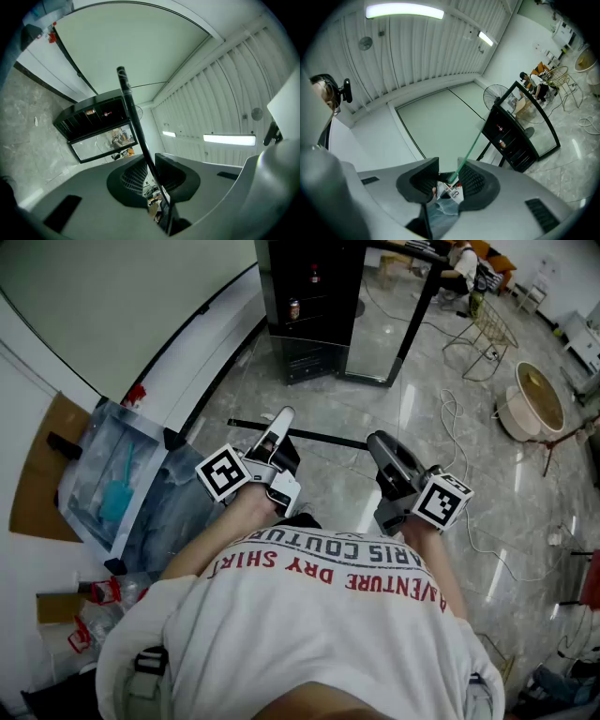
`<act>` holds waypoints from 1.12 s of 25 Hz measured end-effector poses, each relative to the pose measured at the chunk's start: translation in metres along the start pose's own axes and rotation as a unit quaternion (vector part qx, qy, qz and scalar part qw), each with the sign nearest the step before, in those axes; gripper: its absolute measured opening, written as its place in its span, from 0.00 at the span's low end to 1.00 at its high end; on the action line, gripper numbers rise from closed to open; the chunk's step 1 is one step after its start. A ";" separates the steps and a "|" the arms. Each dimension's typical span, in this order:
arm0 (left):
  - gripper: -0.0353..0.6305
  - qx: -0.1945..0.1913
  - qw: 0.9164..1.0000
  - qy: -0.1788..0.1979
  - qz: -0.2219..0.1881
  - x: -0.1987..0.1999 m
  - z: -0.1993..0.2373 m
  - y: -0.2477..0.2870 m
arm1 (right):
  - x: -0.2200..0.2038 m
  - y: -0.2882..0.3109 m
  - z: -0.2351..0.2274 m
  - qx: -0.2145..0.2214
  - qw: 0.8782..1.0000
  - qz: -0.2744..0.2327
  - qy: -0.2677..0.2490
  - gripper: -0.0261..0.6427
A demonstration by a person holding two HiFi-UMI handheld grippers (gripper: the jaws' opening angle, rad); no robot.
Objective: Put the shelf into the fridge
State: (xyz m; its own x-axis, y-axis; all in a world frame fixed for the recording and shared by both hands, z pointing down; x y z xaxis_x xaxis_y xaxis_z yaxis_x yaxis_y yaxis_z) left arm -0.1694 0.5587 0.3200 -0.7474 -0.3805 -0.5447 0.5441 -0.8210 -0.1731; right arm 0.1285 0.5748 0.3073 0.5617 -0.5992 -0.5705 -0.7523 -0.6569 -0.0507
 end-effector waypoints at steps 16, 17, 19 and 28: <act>0.16 -0.006 0.999 0.023 0.026 -0.004 0.011 0.029 | 0.016 0.002 -0.016 -0.016 1.000 -0.005 -0.017 0.24; 0.16 -0.007 0.999 0.022 0.026 -0.003 0.013 0.032 | 0.018 0.004 -0.017 -0.014 1.000 -0.004 -0.021 0.24; 0.16 -0.007 0.999 0.021 0.028 -0.003 0.019 0.039 | 0.021 0.007 -0.023 -0.020 1.000 -0.005 -0.016 0.24; 0.17 -0.003 0.999 0.017 0.034 0.008 0.046 0.071 | 0.043 0.035 -0.049 -0.027 0.999 0.001 -0.016 0.24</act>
State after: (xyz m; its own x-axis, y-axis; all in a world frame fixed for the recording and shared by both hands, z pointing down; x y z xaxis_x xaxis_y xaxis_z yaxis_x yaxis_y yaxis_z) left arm -0.1539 0.4778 0.3413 -0.6953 -0.4199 -0.5833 0.5952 -0.7913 -0.1399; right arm 0.1430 0.5037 0.3217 0.5480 -0.5870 -0.5959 -0.7332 -0.6800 -0.0045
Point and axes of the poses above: the fingertips, and each gripper's own axes: y forward along the fingers, z to its left, x out of its top, the point moved 10 cm from there along -y, backward along the fingers, and after that the axes turned 12 degrees about y, right-handed, at the moved point
